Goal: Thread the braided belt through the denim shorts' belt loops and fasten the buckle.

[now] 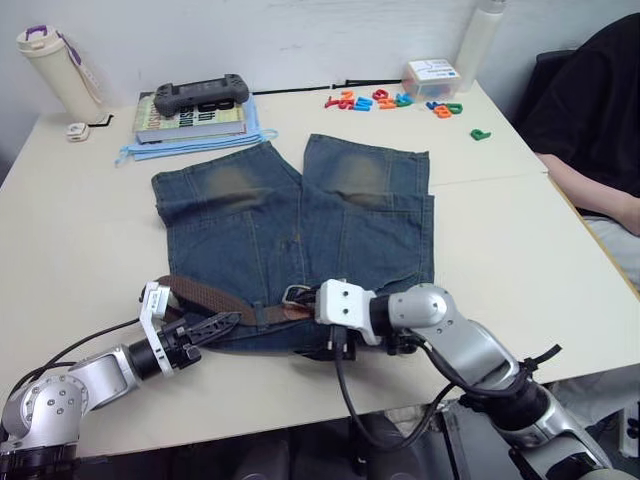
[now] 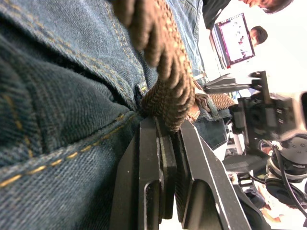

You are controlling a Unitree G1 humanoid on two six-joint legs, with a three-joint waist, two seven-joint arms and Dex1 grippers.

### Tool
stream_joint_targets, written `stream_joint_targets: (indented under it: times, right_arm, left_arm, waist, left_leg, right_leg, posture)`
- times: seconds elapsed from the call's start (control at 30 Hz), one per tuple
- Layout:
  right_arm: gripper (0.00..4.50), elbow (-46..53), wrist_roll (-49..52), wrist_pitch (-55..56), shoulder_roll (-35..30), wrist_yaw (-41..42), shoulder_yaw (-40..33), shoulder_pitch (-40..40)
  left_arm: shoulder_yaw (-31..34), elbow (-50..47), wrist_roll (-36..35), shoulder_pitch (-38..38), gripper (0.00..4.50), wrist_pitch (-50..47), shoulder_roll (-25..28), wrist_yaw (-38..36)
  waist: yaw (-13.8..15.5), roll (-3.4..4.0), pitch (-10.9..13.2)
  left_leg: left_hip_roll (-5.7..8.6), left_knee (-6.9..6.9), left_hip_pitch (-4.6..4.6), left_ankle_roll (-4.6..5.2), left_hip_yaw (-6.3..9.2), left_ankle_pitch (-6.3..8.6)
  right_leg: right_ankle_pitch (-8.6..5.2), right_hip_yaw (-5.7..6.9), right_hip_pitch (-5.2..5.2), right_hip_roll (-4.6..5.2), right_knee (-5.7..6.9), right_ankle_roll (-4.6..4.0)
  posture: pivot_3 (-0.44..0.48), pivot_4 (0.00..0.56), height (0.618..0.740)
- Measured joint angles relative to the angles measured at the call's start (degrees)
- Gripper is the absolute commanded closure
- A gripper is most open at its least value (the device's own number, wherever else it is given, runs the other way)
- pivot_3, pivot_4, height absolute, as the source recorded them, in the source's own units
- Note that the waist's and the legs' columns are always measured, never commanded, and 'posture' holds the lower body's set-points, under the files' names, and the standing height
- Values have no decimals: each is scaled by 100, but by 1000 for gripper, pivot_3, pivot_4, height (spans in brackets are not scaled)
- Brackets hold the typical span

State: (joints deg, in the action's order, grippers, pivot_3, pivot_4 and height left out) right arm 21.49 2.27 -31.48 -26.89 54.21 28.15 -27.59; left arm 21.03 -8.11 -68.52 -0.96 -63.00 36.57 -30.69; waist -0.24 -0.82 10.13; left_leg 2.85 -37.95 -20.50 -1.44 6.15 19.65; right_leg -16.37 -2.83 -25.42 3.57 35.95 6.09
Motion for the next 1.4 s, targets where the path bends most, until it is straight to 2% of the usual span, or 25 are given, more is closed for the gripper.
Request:
stream_joint_targets:
  times: [0.2,0.3,0.47,0.7,1.07,1.4]
  right_arm:
    - [39,83,-16,92,14,-128,-4,2]
    - [39,81,-235,588,47,-334,13,-29]
    - [39,93,-1054,1854,56,-966,78,86]
    - [39,-65,-2218,2770,153,-1729,349,403]
    - [39,-626,-2838,3024,423,-1730,668,416]
    - [39,-670,-3280,2986,643,-1841,688,415]
  left_arm:
    - [0,0,0,4,4500,-73,1,-46]
    - [0,2,0,25,4500,-86,1,-52]
    - [0,3,0,47,4500,-153,1,-51]
    - [45,4,0,46,4500,-229,1,-31]
    - [56,3,-1,59,4500,-279,-20,32]
    - [90,1,-3,55,4500,-296,-46,58]
  waist:
    - [2,0,0]
    - [2,0,0]
    - [3,-1,0]
    - [-2,-1,-1]
    - [-2,-1,-1]
    - [-2,-1,-1]
  left_leg:
    - [-2,0,0,-4,1,-2]
    - [-2,0,0,-4,1,-2]
    - [-1,0,0,-4,0,-2]
    - [0,-2,1,-7,-2,-5]
    - [0,-2,2,-8,-1,-6]
    - [0,-2,3,-10,-1,-7]
  right_leg:
    - [0,1,-1,-1,2,0]
    - [0,1,-1,-2,2,0]
    - [0,2,-1,-2,1,0]
    - [0,0,-2,-4,6,0]
    - [0,1,-2,-4,8,0]
    - [0,1,-2,-4,10,0]
  posture:
    - [0,150,714]
    - [0,150,714]
    - [0,150,714]
    - [0,150,714]
    - [0,150,714]
    - [0,150,714]
